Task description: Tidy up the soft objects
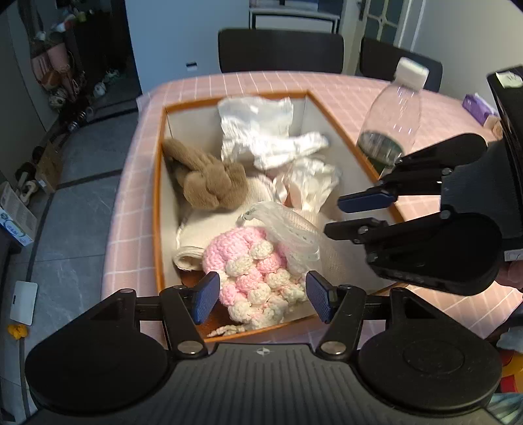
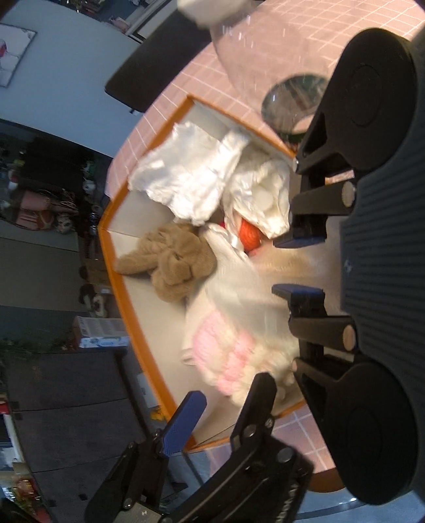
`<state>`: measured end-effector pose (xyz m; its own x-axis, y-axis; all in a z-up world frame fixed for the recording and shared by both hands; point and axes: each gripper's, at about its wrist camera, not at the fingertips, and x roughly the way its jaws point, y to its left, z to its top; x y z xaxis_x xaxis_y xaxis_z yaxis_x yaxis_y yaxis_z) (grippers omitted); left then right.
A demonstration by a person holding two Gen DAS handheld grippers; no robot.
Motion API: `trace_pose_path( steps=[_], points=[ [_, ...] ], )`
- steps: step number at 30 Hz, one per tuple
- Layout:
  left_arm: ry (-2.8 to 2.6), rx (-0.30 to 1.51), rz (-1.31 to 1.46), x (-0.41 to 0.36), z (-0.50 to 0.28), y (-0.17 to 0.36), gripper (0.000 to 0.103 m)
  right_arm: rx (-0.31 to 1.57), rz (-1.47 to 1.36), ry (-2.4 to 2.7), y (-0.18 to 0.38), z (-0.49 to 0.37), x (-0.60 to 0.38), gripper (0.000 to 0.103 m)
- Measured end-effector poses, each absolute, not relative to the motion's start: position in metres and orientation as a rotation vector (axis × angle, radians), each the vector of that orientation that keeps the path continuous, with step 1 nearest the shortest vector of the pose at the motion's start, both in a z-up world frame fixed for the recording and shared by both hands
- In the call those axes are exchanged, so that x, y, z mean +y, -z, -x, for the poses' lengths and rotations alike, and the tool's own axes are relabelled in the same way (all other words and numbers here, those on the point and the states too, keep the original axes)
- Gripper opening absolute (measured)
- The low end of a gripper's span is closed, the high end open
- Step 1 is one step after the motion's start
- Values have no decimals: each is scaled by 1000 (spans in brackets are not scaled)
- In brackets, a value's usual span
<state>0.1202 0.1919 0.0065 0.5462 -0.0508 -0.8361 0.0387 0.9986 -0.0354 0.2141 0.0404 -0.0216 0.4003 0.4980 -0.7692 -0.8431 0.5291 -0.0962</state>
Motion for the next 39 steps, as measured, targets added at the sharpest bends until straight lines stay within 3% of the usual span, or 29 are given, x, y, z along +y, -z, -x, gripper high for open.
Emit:
trace_pose_path(
  steps=[4,9,15,23,35,39],
  points=[
    [28,857,24,187,-101,-42,71,678,467,-892,-10,-204,17,38],
    [19,556,21,167,-64,-87,71,544,333,-832,-60,-188,-28,68],
    [-17,268,-21,127,-32,-101,71,370,237,-680,-87,-154,-80,86],
    [-112,49,-95,77,-10,-68,76,239,137,-509,-61,-102,-119,98],
    [-223,175,-6,64,-4,7,79,193,9,-326,5,-54,-129,99],
    [-244,201,21,68,2,25,86,218,37,-324,28,-52,-128,100]
  ],
)
